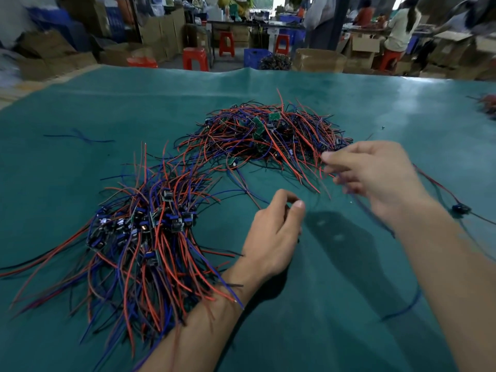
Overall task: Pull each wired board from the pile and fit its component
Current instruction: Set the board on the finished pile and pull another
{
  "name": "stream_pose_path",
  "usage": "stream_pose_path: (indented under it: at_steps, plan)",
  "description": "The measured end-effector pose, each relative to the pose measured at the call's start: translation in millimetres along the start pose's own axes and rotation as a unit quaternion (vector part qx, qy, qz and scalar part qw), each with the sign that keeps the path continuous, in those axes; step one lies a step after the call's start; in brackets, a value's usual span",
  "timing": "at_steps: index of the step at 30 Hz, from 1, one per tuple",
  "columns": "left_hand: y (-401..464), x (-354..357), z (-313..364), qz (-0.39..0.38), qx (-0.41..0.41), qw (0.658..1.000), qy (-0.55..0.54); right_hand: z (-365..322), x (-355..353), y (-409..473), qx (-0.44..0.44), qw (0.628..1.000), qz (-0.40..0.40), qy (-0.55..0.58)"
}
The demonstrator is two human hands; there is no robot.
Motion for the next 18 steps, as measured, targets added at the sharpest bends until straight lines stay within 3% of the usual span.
stream_pose_path:
  at_steps: [3,7,11,14,18]
  plan:
    - [-2.1,-2.8,4.3,0.0,0.001,1.0,-0.02,15.7,24.8,-34.5,0.019,0.998,-0.05,0.046]
    - [-0.9,-6.1,0.1,0.032,-0.014,0.999,0.025,44.9,40.8,-52.1,-0.037,0.999,0.009,0.003]
    - [3.4,-4.5,-6.7,0.048,-0.034,0.996,0.061,61.1,39.4,-50.4,-0.012,0.999,0.008,0.045]
    - [5.6,-2.6,-7.7,0.039,-0.044,0.997,0.05,65.8,32.2,-45.9,-0.073,0.996,0.04,-0.01]
    - [3.8,-3.3,-6.9,0.024,-0.029,0.999,0.036,73.1,36.0,-47.1,0.006,1.0,0.004,-0.007]
Point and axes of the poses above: each hand's wrist, its own y-axis towards the middle knuckle, its own x-axis out of the palm, z = x × y, the point moved 5 cm from there along y, towards the middle knuckle, and after that the axes turned 12 degrees about z, right-handed, at the moved point
